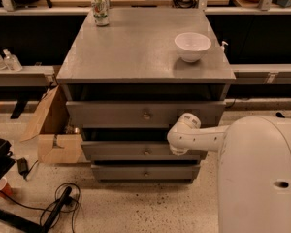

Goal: Open middle drawer

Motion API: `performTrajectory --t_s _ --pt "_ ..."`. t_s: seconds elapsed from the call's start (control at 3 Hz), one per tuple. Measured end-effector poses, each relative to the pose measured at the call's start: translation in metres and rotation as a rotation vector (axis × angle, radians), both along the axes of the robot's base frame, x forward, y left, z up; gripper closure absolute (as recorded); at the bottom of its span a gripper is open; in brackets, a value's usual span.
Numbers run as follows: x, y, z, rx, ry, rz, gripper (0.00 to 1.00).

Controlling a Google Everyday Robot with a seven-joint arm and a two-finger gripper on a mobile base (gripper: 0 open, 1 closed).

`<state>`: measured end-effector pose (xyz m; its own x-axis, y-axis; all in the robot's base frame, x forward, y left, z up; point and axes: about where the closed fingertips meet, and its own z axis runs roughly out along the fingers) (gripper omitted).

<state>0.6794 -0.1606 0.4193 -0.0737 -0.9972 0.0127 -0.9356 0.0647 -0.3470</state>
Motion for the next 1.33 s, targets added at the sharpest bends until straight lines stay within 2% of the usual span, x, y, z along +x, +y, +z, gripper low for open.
performTrajectory --t_s 1.33 --pt "0.0000 0.0000 0.0015 0.000 0.000 0.000 1.00"
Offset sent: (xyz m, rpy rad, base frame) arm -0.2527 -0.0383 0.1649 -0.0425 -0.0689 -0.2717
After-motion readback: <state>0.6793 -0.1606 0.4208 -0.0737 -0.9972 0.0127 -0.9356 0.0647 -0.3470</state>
